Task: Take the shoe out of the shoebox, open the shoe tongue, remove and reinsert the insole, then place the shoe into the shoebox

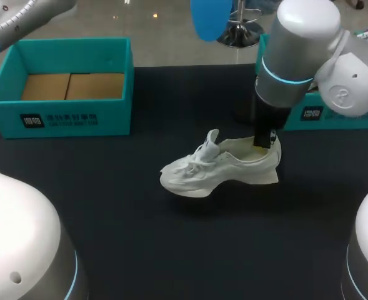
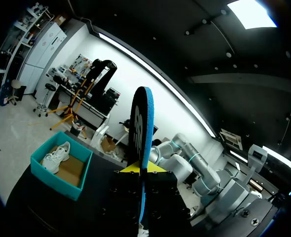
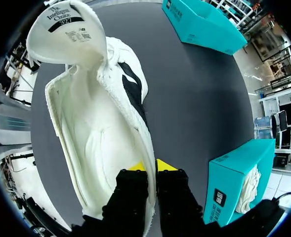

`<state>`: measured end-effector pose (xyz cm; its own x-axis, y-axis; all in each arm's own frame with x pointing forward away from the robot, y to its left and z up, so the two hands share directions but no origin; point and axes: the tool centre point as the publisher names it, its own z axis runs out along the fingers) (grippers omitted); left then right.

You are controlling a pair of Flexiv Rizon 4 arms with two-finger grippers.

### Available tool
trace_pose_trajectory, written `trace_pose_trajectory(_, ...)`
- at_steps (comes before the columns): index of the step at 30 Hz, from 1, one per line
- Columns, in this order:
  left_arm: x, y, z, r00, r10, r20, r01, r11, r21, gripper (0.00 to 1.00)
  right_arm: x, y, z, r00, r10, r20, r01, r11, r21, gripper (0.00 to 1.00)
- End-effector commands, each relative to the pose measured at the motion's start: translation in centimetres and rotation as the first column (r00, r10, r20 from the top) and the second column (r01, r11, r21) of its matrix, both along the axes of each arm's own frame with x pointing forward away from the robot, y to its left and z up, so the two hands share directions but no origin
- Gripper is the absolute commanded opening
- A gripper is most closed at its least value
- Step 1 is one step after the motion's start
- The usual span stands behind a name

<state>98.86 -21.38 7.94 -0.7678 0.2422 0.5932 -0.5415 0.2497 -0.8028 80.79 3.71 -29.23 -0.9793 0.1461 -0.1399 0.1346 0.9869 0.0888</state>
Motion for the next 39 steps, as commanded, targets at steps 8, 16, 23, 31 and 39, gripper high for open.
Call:
trace_pose_trajectory(8, -0.1, 0.0, -0.1, 1.000, 0.002, 0.000, -0.002, 1.000, -0.002, 0.00, 0.3, -0.2, 1.2, 0.997, 0.055, -0.058, -0.053, 0.998, 0.034, 0.00)
trace_pose_trajectory(16, -0.1, 0.0, -0.1, 1.000, 0.002, 0.000, -0.002, 1.000, -0.002, 0.00, 0.3, -0.2, 1.2, 0.997, 0.055, -0.058, -0.053, 0.998, 0.034, 0.00)
trace_pose_trajectory(23, -0.1, 0.0, -0.1, 1.000, 0.002, 0.000, -0.002, 1.000, -0.002, 0.00, 0.3, -0.2, 1.2, 0.997, 0.055, -0.058, -0.053, 0.998, 0.034, 0.00)
trace_pose_trajectory(31, -0.1, 0.0, -0.1, 1.000, 0.002, 0.000, -0.002, 1.000, -0.002, 0.00, 1.3, -2.5, 0.2, 0.851, -0.525, -0.008, 0.522, 0.848, -0.096, 0.00)
trace_pose_trajectory(39, -0.1, 0.0, -0.1, 1.000, 0.002, 0.000, -0.002, 1.000, -0.002, 0.00, -1.0, -3.0, 0.5, 0.567, -0.823, -0.020, 0.817, 0.566, -0.107, 0.00)
